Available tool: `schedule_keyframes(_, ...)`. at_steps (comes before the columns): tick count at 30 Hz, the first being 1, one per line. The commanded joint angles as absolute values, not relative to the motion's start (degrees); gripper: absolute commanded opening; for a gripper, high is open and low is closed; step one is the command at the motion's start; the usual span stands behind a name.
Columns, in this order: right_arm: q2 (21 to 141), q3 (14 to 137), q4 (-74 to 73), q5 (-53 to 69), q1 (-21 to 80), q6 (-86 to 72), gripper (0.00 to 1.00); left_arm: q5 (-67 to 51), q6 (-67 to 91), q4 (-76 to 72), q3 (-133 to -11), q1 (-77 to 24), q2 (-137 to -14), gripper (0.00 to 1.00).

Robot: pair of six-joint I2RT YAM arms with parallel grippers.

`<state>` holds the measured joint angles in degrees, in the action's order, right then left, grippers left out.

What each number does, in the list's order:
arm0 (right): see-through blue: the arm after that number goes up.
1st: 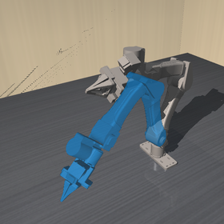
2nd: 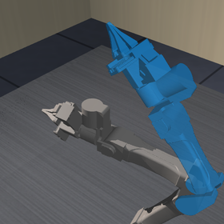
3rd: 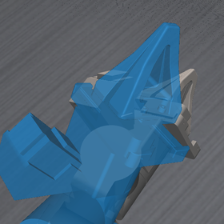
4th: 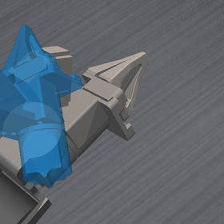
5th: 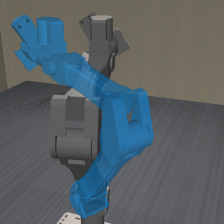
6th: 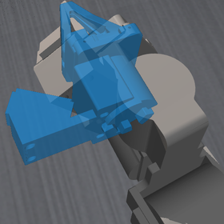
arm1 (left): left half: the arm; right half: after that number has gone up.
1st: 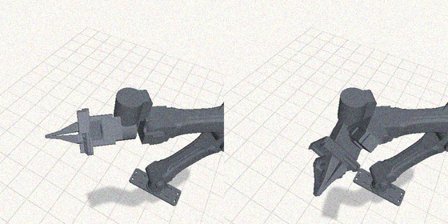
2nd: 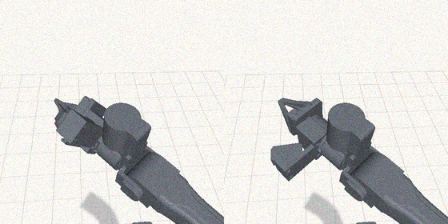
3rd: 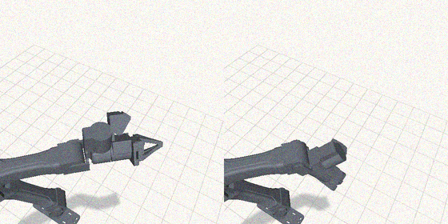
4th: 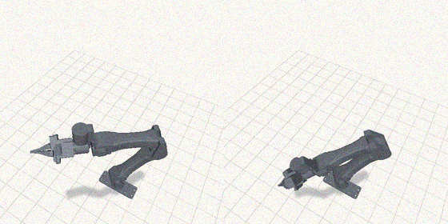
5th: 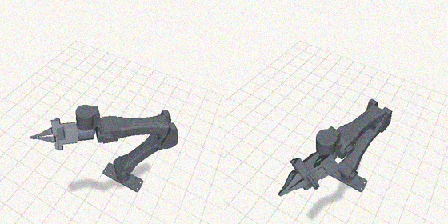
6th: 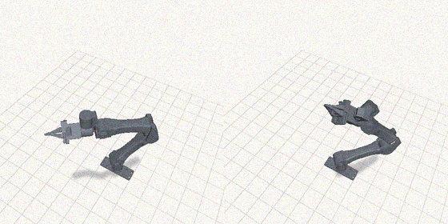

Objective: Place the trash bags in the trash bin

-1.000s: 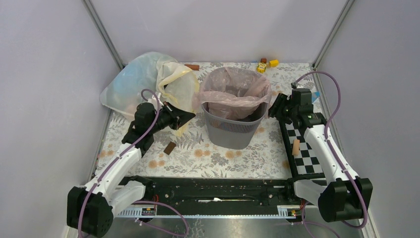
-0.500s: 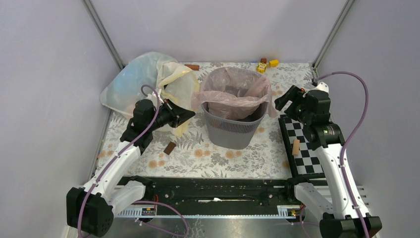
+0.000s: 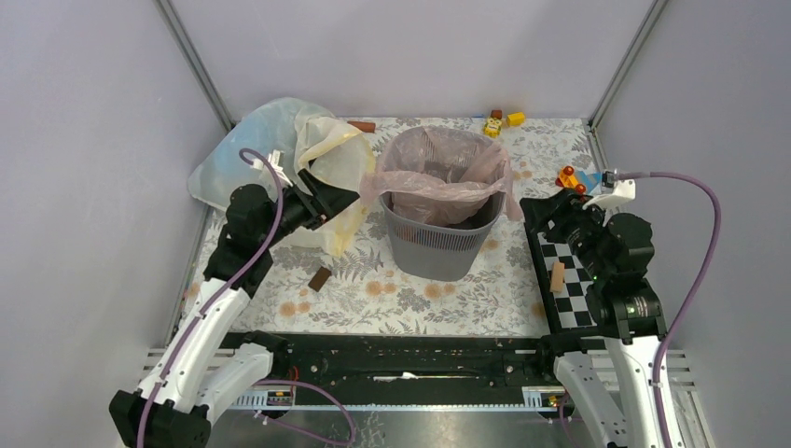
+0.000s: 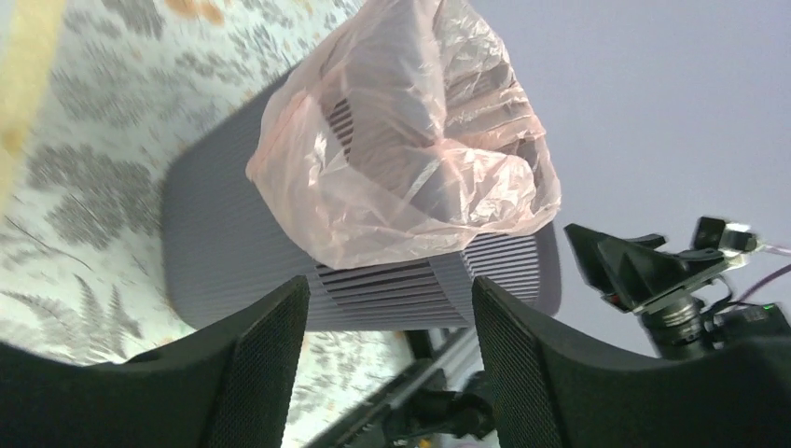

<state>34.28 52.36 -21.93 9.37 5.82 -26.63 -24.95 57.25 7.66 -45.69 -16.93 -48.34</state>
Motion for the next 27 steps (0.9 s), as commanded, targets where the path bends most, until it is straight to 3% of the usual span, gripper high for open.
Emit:
schedule_keyframes(1,33.3,50.0,-18.2,14.6,5.6,-15.3,0.68,-20.8,36.0,8.5,-49.5,-18.8,-47.1,0.7)
schedule_keyframes(9,32.4,45.8,-12.3,23.5,5.6,-7.3,0.67,-0.7,13.7,10.6,-52.3,-35.0,-50.0,0.74)
schedule_keyframes(16,36.1,45.9,-11.0,21.7,5.6,-0.5,0.61,5.6,0.7,8.5,-51.5,-36.9,-50.6,0.71)
schedule_keyframes(21,35.9,43.4,-5.6,22.9,5.6,4.3,0.49,4.5,-5.1,5.3,-49.9,-36.9,-50.3,0.7)
schedule_keyframes(27,38.0,43.6,-3.8,27.5,5.6,4.6,0.49,-3.7,-6.7,4.7,-51.5,-36.9,-53.9,0.71)
